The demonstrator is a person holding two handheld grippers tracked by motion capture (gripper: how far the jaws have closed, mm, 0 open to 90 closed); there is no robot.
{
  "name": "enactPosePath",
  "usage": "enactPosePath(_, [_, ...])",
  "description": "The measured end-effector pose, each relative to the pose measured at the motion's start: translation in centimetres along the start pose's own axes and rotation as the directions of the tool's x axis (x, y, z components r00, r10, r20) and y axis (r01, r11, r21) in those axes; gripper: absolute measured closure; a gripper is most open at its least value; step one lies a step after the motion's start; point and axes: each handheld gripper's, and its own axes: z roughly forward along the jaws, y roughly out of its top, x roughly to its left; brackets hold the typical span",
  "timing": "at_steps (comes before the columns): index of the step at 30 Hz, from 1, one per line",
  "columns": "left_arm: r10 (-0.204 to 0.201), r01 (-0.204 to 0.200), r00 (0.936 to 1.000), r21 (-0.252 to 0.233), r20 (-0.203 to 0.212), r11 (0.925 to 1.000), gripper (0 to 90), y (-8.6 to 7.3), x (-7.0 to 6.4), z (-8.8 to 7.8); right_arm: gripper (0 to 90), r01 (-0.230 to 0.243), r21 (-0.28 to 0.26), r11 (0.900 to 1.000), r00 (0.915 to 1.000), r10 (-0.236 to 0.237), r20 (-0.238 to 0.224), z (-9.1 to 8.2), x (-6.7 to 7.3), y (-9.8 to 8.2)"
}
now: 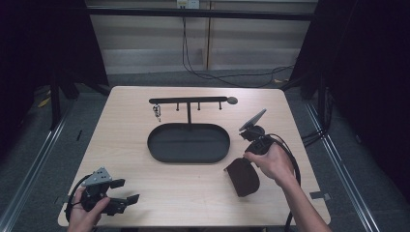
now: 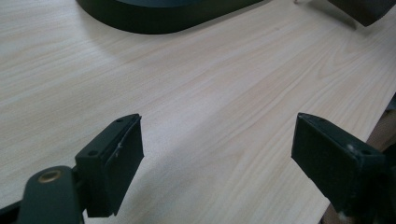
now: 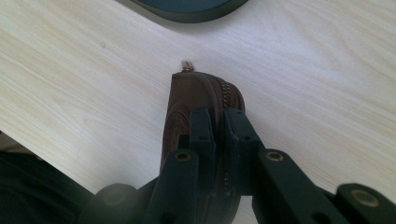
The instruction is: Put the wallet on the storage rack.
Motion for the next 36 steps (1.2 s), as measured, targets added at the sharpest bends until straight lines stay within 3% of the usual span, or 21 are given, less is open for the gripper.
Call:
enactPosePath(11, [0.009, -0.009, 0.9999, -0.003, 0.009, 1.0, 16.6, 0.1, 0.0, 0.0, 82.9, 0.0, -0.02, 1.0, 0.9998, 0.0, 0.02, -2.0, -0.1, 1.0])
enactPosePath(25, [-0.005, 0.005, 0.9999, 0.001, 0.014, 1.0, 16.6, 0.2, 0.2, 0.1, 82.8, -0.003, -0.03, 1.0, 0.9993, 0.004, 0.038, -3.3, -0.1, 2.7])
enactPosePath(36, [0.007, -0.007, 0.9999, -0.012, 0.014, 0.9999, 16.6, 0.2, 0.1, -0.2, 82.8, -0.035, -0.042, 0.999, 0.9982, 0.037, 0.047, -4.5, -0.7, 3.3])
